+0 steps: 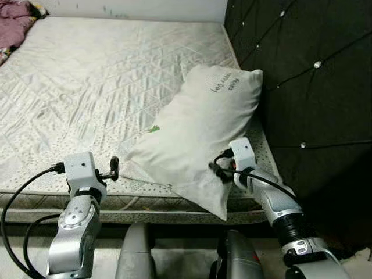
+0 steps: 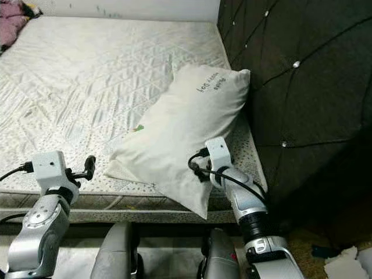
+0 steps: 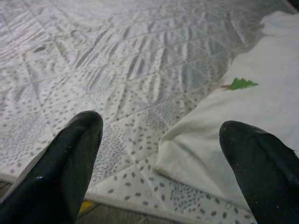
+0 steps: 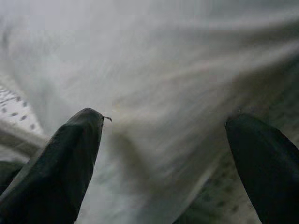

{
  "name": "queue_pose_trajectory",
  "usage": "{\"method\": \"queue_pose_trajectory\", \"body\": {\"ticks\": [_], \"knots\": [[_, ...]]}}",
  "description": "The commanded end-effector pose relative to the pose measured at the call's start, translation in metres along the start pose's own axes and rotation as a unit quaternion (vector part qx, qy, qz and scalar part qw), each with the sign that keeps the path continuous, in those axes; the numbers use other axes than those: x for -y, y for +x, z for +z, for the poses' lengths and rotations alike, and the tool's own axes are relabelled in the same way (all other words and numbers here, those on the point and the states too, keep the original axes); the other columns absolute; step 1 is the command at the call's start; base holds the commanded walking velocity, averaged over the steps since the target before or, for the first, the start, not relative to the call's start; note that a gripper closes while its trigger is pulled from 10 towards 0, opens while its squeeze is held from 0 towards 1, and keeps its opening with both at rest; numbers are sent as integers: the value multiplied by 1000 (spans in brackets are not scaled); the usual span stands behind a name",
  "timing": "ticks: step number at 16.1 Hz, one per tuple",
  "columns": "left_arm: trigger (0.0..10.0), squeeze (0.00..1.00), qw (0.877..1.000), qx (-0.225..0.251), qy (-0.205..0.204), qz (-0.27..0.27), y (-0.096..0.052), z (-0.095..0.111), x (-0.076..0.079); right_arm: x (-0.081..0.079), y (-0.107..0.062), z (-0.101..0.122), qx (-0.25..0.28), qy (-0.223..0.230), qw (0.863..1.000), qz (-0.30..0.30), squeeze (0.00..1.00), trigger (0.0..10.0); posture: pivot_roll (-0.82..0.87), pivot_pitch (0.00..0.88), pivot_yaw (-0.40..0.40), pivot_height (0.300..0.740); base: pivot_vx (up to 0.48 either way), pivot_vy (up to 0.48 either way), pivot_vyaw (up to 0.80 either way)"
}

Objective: Clean up the room

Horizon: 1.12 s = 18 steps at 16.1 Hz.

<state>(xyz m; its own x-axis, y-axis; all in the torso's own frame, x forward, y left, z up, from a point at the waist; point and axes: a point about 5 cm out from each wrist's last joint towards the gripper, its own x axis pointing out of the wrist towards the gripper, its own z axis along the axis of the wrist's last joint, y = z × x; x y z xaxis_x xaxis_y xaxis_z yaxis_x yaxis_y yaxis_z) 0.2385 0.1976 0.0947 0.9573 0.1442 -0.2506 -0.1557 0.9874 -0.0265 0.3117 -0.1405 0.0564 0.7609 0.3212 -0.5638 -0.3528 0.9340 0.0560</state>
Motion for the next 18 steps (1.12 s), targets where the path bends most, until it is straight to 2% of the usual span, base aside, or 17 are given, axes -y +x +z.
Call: {"method": "queue_pose_trajectory", "body": {"ticks": [1,5,6,8,9,11,14,15,16,17,18], "knots": [[10000,0,1000,-1,11,-2,-5,3,-2,-7,-4,-1,-16,24,999,26,0,10000,173,110,-5,631,0,0,0],[10000,0,1000,-7,12,0,-9,2,-4,-19,-7,-4,-27,49,997,52,0,10000,170,129,-3,631,0,0,0],[10000,0,1000,-12,15,-7,-10,3,-1,-30,-5,-4,-34,54,996,57,0,10000,165,137,4,631,0,0,0],[10000,0,1000,3,8,-11,-7,11,2,-38,1,3,-20,62,997,32,0,10000,167,137,7,631,0,0,0],[10000,0,1000,13,3,-12,-5,16,3,-40,5,13,3,71,997,2,0,10000,173,136,6,631,0,0,0],[10000,0,1000,21,2,-10,-4,20,2,-50,8,29,19,107,994,-27,0,10000,178,133,-1,631,0,0,0],[10000,0,1000,20,-1,-3,-5,19,0,-57,13,29,15,100,994,-44,0,10000,185,128,-12,631,0,0,0],[10000,0,1000,18,-3,0,-6,19,1,-59,17,33,23,86,995,-53,0,3176,182,126,-15,631,0,0,0],[10000,0,1000,18,-5,0,-5,19,2,-61,20,36,26,76,995,-59,0,1020,182,122,-17,631,0,0,0],[10000,0,1000,17,-5,0,-5,19,3,-61,21,37,27,66,996,-58,0,1020,182,122,-17,631,0,0,0],[10000,0,1000,19,-6,-1,-4,19,4,-61,22,36,26,46,996,-66,0,10000,183,119,-18,631,0,0,0]]}}
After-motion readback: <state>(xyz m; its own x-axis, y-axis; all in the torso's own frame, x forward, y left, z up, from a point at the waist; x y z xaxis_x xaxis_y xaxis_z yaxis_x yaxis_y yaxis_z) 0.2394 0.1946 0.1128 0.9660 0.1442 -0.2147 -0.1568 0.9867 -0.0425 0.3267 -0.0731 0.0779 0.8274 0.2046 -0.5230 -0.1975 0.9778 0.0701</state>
